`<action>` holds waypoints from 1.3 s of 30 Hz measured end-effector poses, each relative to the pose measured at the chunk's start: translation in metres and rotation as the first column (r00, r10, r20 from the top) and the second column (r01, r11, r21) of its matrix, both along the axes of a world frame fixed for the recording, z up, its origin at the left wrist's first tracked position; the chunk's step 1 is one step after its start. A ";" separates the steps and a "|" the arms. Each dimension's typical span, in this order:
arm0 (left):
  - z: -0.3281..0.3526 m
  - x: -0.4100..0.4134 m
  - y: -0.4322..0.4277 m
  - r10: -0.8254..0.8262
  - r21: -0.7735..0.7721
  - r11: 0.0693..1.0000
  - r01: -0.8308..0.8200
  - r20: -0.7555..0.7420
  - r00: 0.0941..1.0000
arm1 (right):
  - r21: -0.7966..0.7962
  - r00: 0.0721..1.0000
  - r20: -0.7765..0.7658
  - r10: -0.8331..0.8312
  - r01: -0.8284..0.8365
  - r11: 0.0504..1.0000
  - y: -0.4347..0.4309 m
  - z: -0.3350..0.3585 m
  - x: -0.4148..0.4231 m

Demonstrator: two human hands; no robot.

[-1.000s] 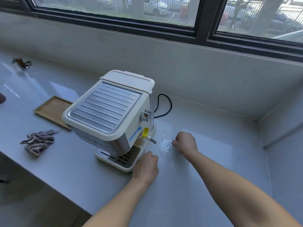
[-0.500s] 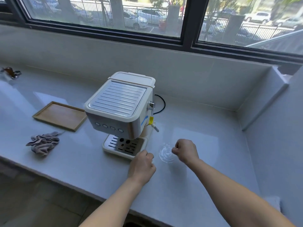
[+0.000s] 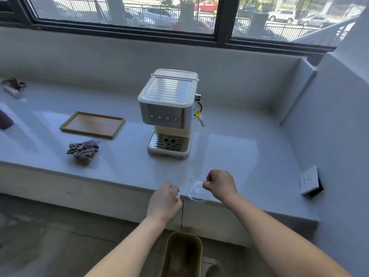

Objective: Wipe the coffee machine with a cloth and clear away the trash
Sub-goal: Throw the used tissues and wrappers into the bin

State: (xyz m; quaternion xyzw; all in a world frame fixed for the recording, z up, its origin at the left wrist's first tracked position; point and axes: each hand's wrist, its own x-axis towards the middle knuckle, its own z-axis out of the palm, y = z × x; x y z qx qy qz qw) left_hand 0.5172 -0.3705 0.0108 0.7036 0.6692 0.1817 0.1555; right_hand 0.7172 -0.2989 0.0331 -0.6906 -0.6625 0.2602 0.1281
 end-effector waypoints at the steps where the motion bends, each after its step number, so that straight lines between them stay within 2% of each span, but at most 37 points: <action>1: -0.003 -0.004 -0.011 0.013 0.000 1.000 -0.013 0.000 1.000 | -0.014 1.000 0.000 0.016 -0.016 1.000 -0.011 -0.002 -0.004; 12: -0.050 -0.025 -0.114 0.193 -0.168 0.966 -0.197 -0.044 0.980 | -0.158 0.975 0.037 0.221 -0.213 0.964 -0.091 -0.062 -0.025; 16: -0.081 -0.018 -0.133 0.226 -0.203 0.951 -0.233 -0.056 0.973 | -0.221 0.938 0.111 0.327 -0.298 0.929 -0.107 -0.103 -0.022; 25: -0.145 -0.009 -0.150 0.233 -0.329 0.914 -0.236 -0.048 0.971 | -0.329 0.943 0.127 0.308 -0.253 0.910 -0.129 -0.168 -0.015; 32: -0.249 -0.011 -0.157 0.173 -0.432 0.889 -0.153 0.007 0.985 | -0.390 0.908 0.181 0.377 -0.286 0.875 -0.138 -0.267 -0.022; 39: -0.364 -0.008 -0.162 0.044 -0.557 0.827 -0.071 -0.061 0.997 | -0.451 0.802 0.291 0.522 -0.366 0.814 -0.148 -0.378 -0.015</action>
